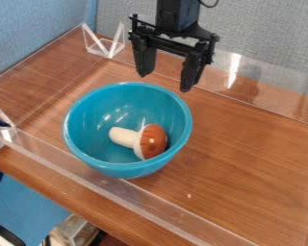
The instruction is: Remove the mushroom from inside the blue bowl and put it on the table
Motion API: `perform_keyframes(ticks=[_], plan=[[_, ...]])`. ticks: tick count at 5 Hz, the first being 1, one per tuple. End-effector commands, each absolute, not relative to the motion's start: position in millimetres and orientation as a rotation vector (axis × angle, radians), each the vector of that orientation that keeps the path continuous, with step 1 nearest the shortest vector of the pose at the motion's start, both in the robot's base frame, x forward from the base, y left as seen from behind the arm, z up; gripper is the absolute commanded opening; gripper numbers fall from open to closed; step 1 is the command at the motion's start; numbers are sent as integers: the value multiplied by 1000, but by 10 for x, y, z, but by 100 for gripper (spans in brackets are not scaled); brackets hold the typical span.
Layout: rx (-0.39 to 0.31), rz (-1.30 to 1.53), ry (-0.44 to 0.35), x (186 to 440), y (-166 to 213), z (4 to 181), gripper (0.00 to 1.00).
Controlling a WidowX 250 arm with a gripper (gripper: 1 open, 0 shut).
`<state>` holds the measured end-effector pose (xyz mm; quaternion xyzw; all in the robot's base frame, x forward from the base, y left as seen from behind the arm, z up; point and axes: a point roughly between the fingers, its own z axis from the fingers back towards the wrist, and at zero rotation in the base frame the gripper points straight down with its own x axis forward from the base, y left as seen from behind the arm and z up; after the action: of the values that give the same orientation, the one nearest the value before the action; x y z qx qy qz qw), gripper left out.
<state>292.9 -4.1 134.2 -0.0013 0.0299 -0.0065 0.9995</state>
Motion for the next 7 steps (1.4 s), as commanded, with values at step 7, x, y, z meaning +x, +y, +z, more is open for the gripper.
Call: perform_keyframes(ticks=[7], plan=[[45, -234, 120, 2951, 177, 966, 100]])
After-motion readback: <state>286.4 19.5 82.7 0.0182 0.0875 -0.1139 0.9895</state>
